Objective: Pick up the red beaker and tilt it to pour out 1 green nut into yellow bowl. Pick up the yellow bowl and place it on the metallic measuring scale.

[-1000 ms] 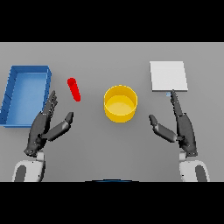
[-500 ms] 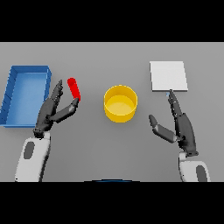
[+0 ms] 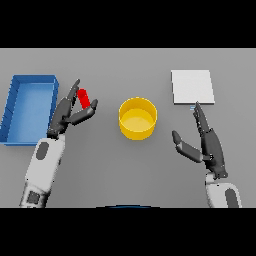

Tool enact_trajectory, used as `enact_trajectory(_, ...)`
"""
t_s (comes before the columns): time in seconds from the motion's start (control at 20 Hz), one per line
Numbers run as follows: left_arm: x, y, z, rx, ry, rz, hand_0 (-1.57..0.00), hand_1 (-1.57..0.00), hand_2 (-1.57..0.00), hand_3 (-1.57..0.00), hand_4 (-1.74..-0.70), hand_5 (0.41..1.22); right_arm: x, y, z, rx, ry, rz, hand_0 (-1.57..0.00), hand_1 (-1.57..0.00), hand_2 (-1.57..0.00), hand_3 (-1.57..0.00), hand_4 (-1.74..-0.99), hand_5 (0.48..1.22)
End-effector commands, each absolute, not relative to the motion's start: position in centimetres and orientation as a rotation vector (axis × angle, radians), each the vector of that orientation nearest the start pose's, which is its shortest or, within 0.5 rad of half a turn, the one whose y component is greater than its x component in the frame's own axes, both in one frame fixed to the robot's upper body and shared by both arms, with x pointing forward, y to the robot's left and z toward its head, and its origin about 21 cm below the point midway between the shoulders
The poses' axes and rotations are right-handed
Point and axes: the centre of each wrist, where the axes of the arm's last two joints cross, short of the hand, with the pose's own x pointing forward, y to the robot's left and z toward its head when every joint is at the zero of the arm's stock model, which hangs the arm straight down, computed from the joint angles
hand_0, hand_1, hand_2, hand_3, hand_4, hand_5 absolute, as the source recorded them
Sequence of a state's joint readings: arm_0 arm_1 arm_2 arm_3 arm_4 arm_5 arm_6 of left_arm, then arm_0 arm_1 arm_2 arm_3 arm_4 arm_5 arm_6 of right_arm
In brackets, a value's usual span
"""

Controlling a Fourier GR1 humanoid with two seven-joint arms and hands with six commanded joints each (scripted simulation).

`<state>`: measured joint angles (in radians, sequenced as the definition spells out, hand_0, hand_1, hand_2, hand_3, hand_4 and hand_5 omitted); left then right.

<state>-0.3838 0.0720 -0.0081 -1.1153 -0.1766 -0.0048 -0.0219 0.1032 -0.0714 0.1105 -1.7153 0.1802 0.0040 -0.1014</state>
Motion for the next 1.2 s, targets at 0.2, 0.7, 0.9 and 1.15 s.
enact_trajectory(0.2, 35.5, 20.0, -1.2, 0.105, -1.493, -0.33, 0.0, 0.0, 0.0, 0.0, -1.21, 0.673, 22.2, -22.7, 1.4, -0.127, -1.706, 0.258, 0.0, 0.0, 0.0, 0.0, -1.24, 0.639)
enact_trajectory(0.7, 36.9, 18.0, -3.4, 0.044, -1.558, -0.18, -0.38, -0.41, -0.46, -0.52, -1.41, 0.874, 21.8, -22.9, 1.5, -0.138, -1.712, 0.25, 0.0, 0.0, 0.0, 0.0, -1.236, 0.647)
enact_trajectory(0.9, 37.1, 17.6, -3.3, 0.156, -1.55, -0.246, -1.05, -1.07, -1.11, -1.06, -1.59, 1.079, 21.5, -22.9, 1.2, -0.142, -1.699, 0.248, 0.0, 0.0, 0.0, 0.0, -1.239, 0.648)
enact_trajectory(1.15, 37.2, 17.2, -3.1, 0.139, -1.564, -0.255, -1.4, -1.41, -1.42, -1.36, -1.54, 1.174, 21.9, -22.9, 1.5, -0.115, -1.706, 0.234, 0.0, 0.0, 0.0, 0.0, -1.255, 0.644)
